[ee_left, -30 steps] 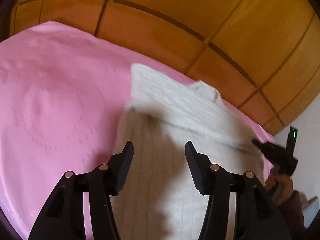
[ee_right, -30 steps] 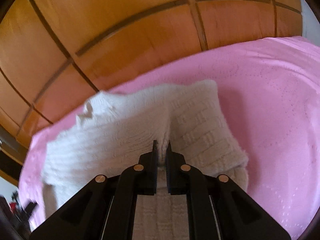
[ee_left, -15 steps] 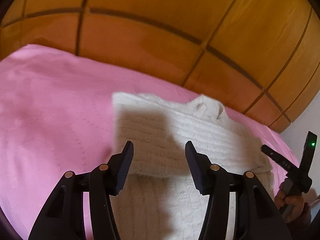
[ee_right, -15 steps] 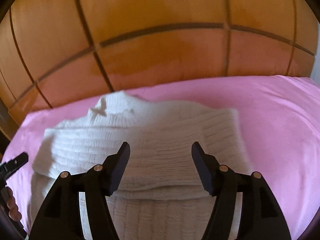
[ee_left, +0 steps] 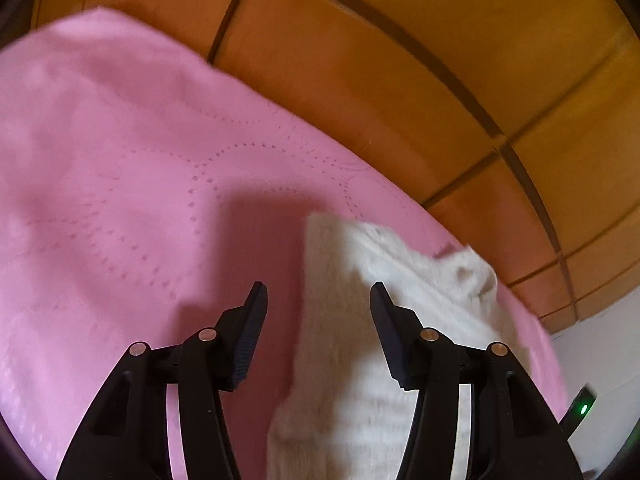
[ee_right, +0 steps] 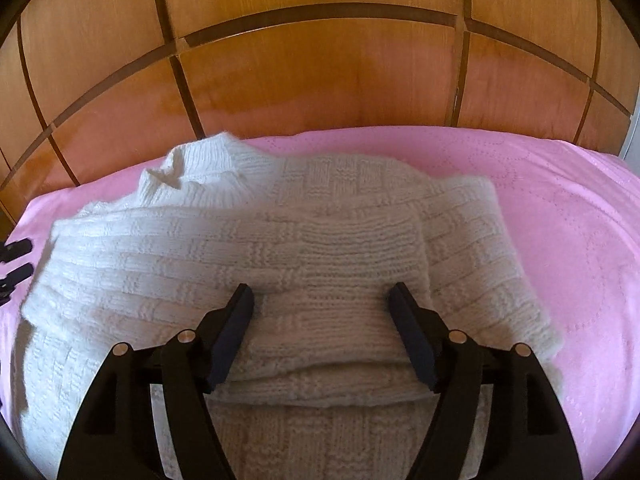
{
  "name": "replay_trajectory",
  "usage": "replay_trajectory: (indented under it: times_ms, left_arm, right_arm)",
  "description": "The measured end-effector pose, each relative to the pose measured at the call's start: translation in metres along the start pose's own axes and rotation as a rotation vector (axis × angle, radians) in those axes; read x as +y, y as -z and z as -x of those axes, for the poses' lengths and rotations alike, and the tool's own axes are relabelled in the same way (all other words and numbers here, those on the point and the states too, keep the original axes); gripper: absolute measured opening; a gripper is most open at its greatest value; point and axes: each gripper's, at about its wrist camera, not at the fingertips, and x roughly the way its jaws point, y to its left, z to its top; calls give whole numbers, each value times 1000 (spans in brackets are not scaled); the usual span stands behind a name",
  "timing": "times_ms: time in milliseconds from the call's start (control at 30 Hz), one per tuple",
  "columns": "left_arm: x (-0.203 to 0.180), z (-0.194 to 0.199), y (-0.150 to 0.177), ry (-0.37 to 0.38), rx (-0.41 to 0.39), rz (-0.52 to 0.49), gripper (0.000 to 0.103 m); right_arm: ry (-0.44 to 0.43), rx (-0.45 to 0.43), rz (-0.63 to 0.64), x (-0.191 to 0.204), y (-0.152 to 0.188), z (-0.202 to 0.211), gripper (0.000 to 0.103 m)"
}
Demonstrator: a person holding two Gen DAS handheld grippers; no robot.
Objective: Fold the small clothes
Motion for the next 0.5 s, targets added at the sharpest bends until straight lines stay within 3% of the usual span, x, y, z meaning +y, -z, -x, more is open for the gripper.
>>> replay_trajectory:
  times_ms: [67,100,133,233,300,367,500]
  left_arm:
    - [3,-14,-7,53,39,34,52]
    - [4,-21,-9,80,61,44,37]
    - [2,-25,-10,81,72,42,14]
    - [-11,-12,-5,75,-25,-9,11]
    - [-21,-14,3,-21,-33,-72,11]
    - [-28,-34,16,-185,-12,-195,11]
    - [-33,-37,18,-256,-42,-220,19]
  right_arm:
    - [-2,-1,1,0,0,0,72]
    - [-2,-1,1,1,-1,-1,73]
    - [-1,-1,1,1,0,-1,73]
    - [1,-3,2,0,0,0,73]
    - [4,-7,4,1,1,-1,74]
    - [20,-5,17,5,0,-3,75]
    - [28,-7,25,6,0,-4,76]
